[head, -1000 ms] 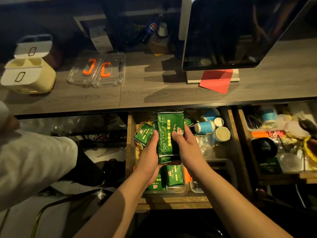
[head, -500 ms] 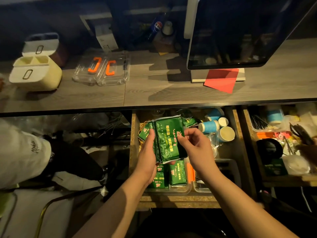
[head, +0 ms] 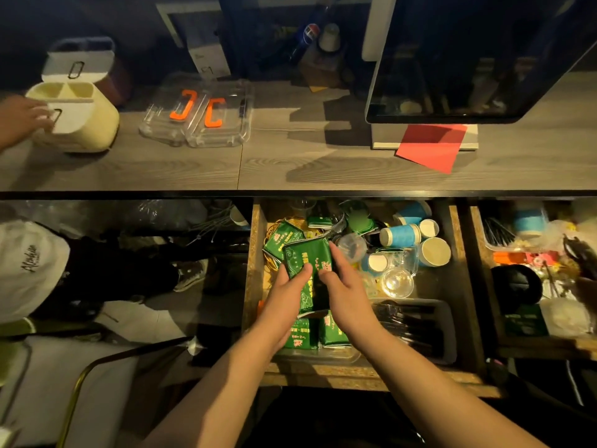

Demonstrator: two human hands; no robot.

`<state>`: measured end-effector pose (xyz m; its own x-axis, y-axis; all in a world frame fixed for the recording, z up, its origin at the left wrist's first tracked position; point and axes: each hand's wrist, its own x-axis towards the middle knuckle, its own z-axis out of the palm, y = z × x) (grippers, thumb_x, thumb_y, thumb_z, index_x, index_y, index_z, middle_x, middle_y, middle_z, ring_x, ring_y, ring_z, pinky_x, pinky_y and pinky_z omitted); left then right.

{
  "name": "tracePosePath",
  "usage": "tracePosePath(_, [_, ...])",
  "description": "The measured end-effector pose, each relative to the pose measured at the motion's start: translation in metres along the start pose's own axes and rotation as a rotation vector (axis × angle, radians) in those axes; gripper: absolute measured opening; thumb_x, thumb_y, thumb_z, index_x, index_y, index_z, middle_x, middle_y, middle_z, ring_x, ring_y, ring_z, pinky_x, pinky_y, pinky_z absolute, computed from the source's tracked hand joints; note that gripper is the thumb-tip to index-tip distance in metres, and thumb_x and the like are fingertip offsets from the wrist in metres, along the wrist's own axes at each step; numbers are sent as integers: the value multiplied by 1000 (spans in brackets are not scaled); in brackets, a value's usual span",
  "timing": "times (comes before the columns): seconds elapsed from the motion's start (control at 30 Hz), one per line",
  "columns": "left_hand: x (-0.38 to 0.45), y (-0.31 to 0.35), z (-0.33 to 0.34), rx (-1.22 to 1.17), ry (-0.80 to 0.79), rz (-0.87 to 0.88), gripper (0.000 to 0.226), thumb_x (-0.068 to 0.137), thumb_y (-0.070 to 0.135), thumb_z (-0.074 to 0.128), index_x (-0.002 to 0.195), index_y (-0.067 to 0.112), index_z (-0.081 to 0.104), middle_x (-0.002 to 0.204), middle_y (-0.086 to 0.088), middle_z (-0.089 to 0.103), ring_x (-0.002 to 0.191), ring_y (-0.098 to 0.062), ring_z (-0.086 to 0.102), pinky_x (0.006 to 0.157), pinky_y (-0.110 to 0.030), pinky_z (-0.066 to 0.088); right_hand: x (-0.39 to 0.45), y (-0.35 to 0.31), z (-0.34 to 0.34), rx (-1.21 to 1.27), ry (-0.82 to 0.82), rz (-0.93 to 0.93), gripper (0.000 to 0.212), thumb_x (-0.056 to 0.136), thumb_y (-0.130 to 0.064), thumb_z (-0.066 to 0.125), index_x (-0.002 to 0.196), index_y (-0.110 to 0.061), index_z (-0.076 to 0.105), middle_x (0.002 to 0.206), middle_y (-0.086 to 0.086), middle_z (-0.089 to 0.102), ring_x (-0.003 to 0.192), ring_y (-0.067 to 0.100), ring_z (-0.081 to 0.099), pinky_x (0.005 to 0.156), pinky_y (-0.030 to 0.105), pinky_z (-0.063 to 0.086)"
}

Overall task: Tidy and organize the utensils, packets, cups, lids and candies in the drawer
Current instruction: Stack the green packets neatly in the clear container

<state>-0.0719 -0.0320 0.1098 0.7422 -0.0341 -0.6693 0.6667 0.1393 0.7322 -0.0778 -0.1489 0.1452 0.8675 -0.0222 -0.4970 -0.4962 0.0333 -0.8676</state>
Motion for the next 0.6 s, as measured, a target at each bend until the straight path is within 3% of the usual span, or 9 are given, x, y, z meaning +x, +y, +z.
tracePosePath(0.07, [2,0,-8,-12,65,-8,92,71,75,70,148,38,38,148,4,52,135,-22,51,107,-53,45,10,6,0,16,-44,52,43,104,-17,44,146,-25,41,113,-28,52,89,-30,53,78,-2,43])
tracePosePath(0.17, [11,-1,-28,28,196,17,52,93,45,64,141,30,50,132,3,65,121,-23,62,100,-48,51,31,23,-8,-56,41,74,33,103,-29,47,134,-24,57,126,-3,63,117,8,59,104,32,46])
tracePosePath(0.3, [26,-9,-55,20,277,29,30,99,25,59,130,24,58,122,6,69,115,-15,64,101,-39,49,69,59,-28,-111,225,158,19,100,-26,52,115,-21,63,110,5,67,105,22,62,102,48,48])
tracePosePath(0.4, [39,-15,-67,24,317,12,18,100,22,57,113,33,62,111,13,71,107,-8,65,87,-30,49,94,81,-33,-257,234,199,12,99,-24,52,100,-21,63,99,5,67,99,27,63,92,46,49])
tracePosePath(0.47, [48,-19,-72,12,349,-11,17,99,23,57,111,34,63,111,13,71,107,-8,65,88,-31,48,109,90,-27,-359,194,204,15,99,-22,52,98,-16,65,98,9,68,93,26,62,85,41,48])
tracePosePath(0.53, [57,-24,-74,-6,355,-26,20,99,25,58,116,35,62,115,13,70,110,-8,63,90,-31,47,127,100,-17,-467,133,200,19,98,-21,54,107,-9,66,105,11,69,91,22,61,82,33,47])
tracePosePath(0.6, [66,-29,-74,-36,352,-41,20,100,24,57,117,34,61,113,14,70,106,-5,63,82,-26,46,148,109,-4,-567,59,187,30,96,-22,57,121,-4,62,115,12,68,96,19,60,85,30,46])
